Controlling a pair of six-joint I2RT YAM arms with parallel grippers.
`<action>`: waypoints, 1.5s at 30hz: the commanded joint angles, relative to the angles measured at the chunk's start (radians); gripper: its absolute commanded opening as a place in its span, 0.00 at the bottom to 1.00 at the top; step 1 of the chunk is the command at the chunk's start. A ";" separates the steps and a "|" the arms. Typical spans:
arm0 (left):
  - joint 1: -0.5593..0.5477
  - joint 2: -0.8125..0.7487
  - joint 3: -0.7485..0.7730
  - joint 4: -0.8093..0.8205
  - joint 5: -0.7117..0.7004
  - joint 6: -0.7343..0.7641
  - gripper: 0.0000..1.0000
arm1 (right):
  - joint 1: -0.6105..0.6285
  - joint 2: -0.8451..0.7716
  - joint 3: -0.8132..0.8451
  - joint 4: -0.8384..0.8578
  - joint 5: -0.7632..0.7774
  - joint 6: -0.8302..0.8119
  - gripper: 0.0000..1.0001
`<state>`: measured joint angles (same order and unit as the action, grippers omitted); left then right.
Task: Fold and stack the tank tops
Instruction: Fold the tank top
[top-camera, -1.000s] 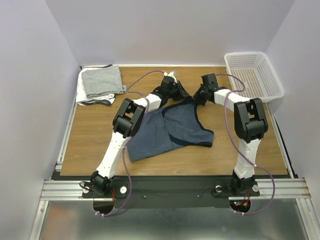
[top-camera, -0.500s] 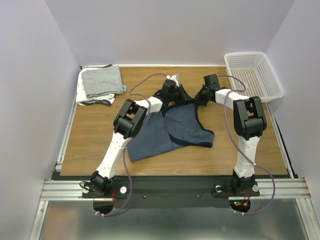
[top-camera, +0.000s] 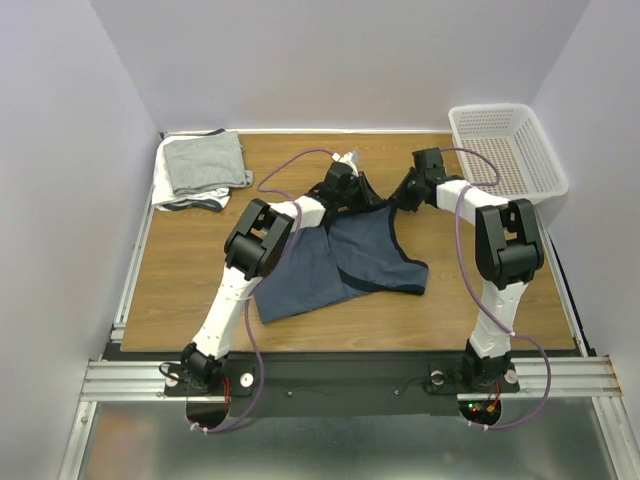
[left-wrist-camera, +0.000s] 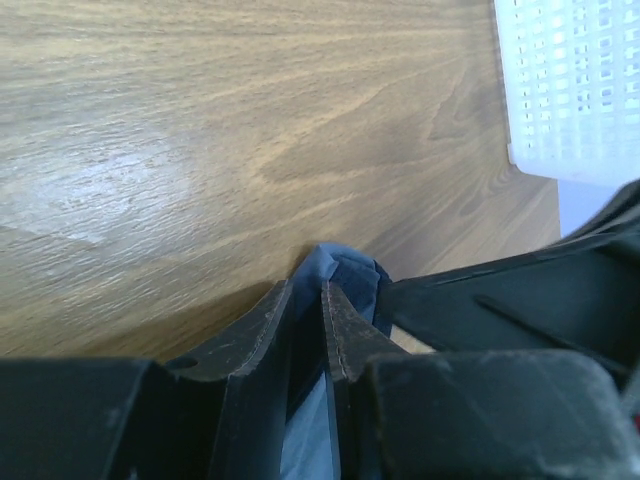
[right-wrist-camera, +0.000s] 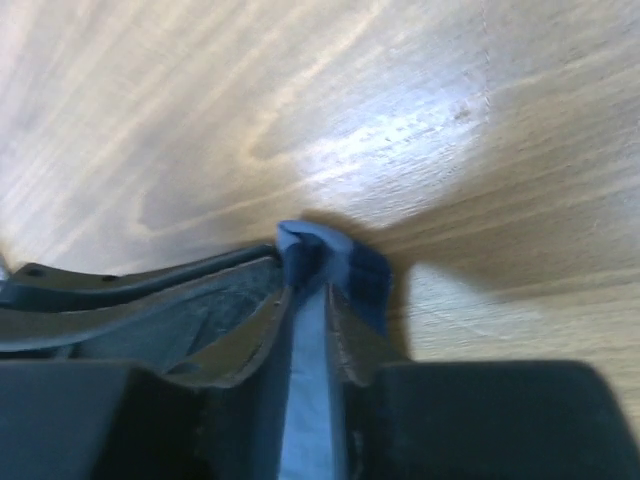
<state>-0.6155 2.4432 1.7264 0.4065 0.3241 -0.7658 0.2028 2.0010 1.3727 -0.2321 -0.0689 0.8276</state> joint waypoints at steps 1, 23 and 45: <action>-0.006 -0.090 -0.013 0.022 -0.013 0.030 0.28 | -0.008 -0.059 0.006 0.033 0.040 -0.022 0.35; -0.020 -0.090 -0.022 0.020 -0.033 0.052 0.28 | -0.009 0.082 0.060 0.031 0.057 -0.108 0.28; 0.022 -0.553 -0.405 -0.210 -0.390 -0.095 0.34 | -0.023 0.131 0.120 0.203 0.152 -0.223 0.00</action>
<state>-0.6018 2.0335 1.4498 0.3042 0.1040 -0.7967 0.1967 2.1086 1.4494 -0.0967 0.0433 0.6392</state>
